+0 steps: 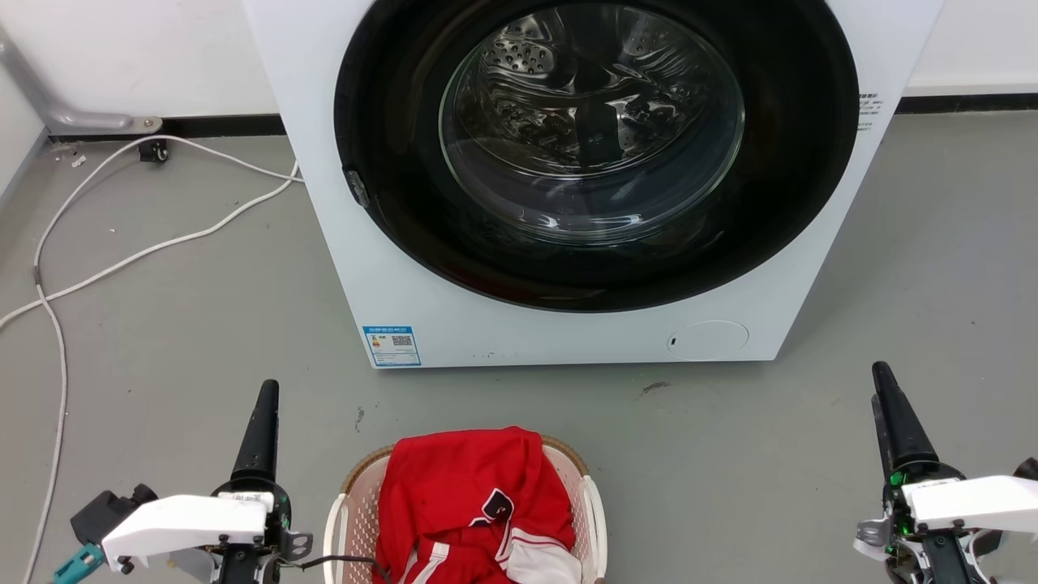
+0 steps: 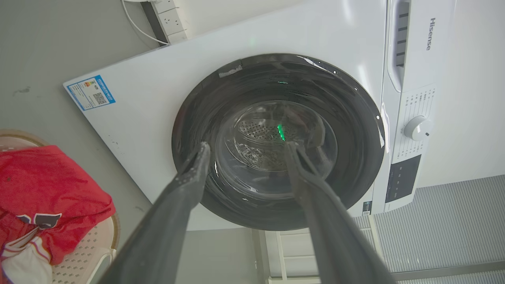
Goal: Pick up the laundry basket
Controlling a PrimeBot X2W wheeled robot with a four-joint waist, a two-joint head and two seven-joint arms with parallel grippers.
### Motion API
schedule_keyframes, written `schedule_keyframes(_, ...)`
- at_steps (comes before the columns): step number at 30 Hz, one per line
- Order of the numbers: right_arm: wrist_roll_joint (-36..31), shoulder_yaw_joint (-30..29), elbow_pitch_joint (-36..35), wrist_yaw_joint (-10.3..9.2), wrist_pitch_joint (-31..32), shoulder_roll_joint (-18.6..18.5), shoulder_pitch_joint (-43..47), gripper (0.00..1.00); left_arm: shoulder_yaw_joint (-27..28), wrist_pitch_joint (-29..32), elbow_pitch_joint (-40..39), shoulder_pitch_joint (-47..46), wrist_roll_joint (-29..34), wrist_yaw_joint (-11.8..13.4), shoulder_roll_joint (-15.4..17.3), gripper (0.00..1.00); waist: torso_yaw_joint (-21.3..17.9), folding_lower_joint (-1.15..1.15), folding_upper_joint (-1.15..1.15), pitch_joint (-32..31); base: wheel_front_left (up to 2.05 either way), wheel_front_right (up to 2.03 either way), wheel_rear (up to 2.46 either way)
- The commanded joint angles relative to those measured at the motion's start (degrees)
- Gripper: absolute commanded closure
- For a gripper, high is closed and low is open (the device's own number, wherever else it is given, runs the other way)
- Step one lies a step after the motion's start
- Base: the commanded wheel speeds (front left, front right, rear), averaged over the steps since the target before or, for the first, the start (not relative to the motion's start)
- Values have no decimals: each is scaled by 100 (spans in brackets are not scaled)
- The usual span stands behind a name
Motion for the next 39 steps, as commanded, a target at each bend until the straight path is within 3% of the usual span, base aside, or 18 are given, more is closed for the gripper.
schedule_keyframes(1,-343,37,-193,1,-64,-10,-39,0,-8,-66,-177,-97,305,26,18,0,1,0,0,3,0,0,0)
schedule_keyframes(15,-2331,309,-576,1,-383,-11,111,0,-299,-387,-503,33,2028,330,21,0,0,0,0,8,0,0,0)
schedule_keyframes(39,-4564,456,-979,1,-830,-13,333,0,-368,-837,-831,201,3772,190,25,0,25,0,0,34,0,0,0)
